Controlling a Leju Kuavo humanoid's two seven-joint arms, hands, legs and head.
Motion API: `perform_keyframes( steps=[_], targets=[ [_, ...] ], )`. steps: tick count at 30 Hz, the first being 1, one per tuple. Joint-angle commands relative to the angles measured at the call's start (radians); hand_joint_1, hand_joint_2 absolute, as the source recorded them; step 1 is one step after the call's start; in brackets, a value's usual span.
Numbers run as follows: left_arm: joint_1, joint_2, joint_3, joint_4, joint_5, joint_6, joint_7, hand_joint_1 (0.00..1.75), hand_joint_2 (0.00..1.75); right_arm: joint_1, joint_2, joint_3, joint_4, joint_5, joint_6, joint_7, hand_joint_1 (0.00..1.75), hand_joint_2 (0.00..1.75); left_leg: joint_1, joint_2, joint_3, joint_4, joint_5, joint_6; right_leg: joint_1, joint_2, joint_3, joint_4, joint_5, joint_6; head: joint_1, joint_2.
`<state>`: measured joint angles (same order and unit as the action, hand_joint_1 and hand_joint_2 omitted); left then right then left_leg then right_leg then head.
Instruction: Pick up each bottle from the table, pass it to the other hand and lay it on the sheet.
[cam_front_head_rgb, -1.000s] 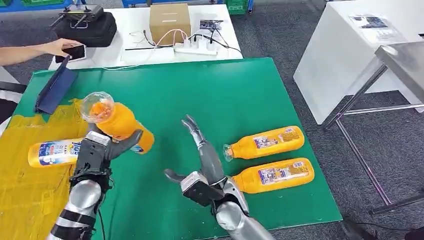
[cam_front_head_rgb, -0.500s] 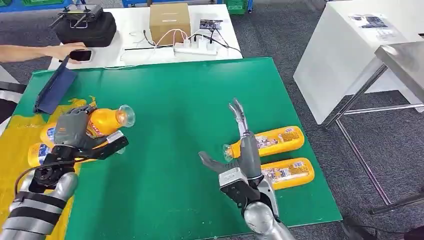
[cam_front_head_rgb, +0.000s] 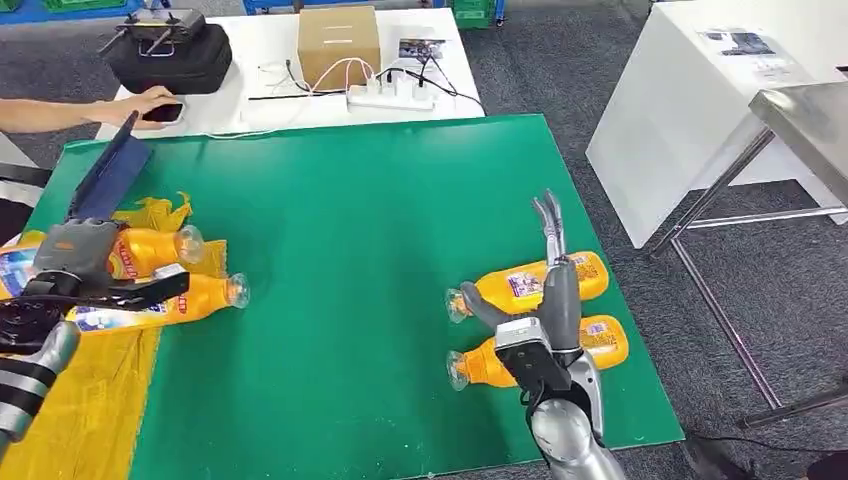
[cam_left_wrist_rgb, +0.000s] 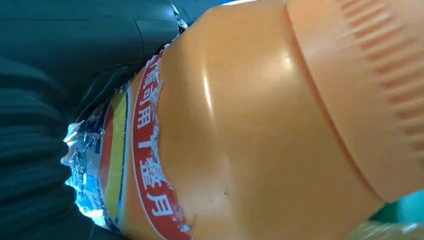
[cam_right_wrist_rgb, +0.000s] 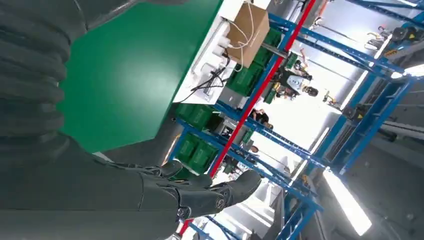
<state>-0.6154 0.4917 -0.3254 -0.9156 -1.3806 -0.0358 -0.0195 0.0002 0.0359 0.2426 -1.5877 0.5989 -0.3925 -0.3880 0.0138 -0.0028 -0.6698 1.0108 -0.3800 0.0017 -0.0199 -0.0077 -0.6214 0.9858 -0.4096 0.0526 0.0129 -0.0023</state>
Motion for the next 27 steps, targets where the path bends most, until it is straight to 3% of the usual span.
perform_keyframes(
  steps=[1,27],
  targets=[
    [-0.103,0.060,-0.083,0.161,0.055,-0.035,0.002,1.75,1.75,-0.012,-0.001,-0.031,0.060,0.000,0.003,0.004,0.00,1.75,0.001,0.001,0.006,0.001,-0.003,0.000,0.001,0.001,0.007,0.000,-0.002,-0.003,0.000,0.000],
    [-0.099,0.048,-0.084,0.186,0.089,-0.035,-0.021,1.75,1.75,-0.022,-0.002,-0.030,0.074,-0.005,0.009,0.003,0.00,1.75,0.000,0.000,0.006,0.000,-0.002,0.000,0.001,0.000,0.007,-0.001,-0.002,-0.002,0.000,0.000]
  ],
)
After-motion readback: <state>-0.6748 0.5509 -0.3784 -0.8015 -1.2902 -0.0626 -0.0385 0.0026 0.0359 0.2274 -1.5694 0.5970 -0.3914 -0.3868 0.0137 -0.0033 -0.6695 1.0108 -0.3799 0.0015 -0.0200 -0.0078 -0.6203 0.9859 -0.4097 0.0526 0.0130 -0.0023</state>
